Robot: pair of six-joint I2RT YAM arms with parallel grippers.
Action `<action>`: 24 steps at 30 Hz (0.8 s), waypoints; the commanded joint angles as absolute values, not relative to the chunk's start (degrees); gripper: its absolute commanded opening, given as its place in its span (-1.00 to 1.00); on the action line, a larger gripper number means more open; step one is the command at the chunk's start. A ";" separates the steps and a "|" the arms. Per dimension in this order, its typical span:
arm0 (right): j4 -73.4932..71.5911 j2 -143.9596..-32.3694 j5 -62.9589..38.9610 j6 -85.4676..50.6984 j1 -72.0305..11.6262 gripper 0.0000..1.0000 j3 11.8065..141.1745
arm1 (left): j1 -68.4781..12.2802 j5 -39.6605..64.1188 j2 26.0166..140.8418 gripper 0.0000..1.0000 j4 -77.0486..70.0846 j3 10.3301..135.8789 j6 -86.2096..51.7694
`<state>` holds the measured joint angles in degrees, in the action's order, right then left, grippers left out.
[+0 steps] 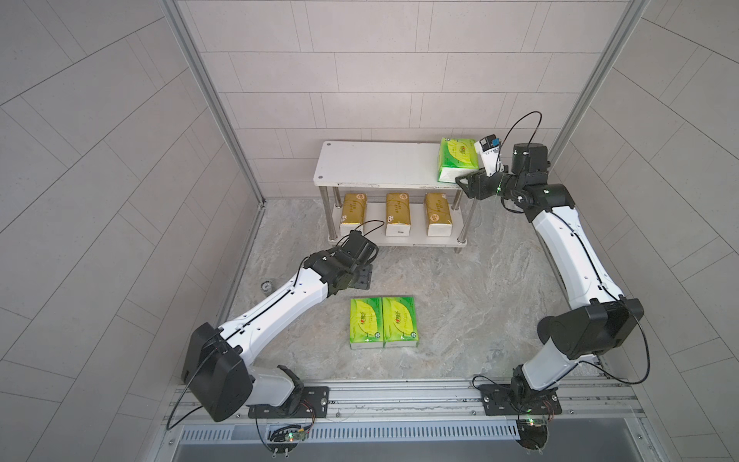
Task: Place the tissue boxes on the shelf by color
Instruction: Place a box of tissues on the shelf.
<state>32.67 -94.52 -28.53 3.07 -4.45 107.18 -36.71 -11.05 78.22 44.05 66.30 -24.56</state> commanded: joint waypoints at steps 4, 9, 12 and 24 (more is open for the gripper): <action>33.67 -96.33 -32.58 9.71 -3.79 0.46 110.06 | -36.09 -12.04 78.71 0.42 45.43 67.82 -24.58; 33.36 -97.55 -32.87 10.24 -2.75 0.46 111.27 | -35.90 -12.10 78.67 0.42 45.62 67.81 -24.54; 31.77 -97.82 -32.53 9.28 -2.42 0.46 110.97 | -35.76 -12.12 78.82 0.42 45.62 67.90 -24.61; 26.55 -99.91 -33.22 4.29 -2.01 0.45 111.49 | -34.95 -11.79 79.98 0.42 45.62 68.64 -24.17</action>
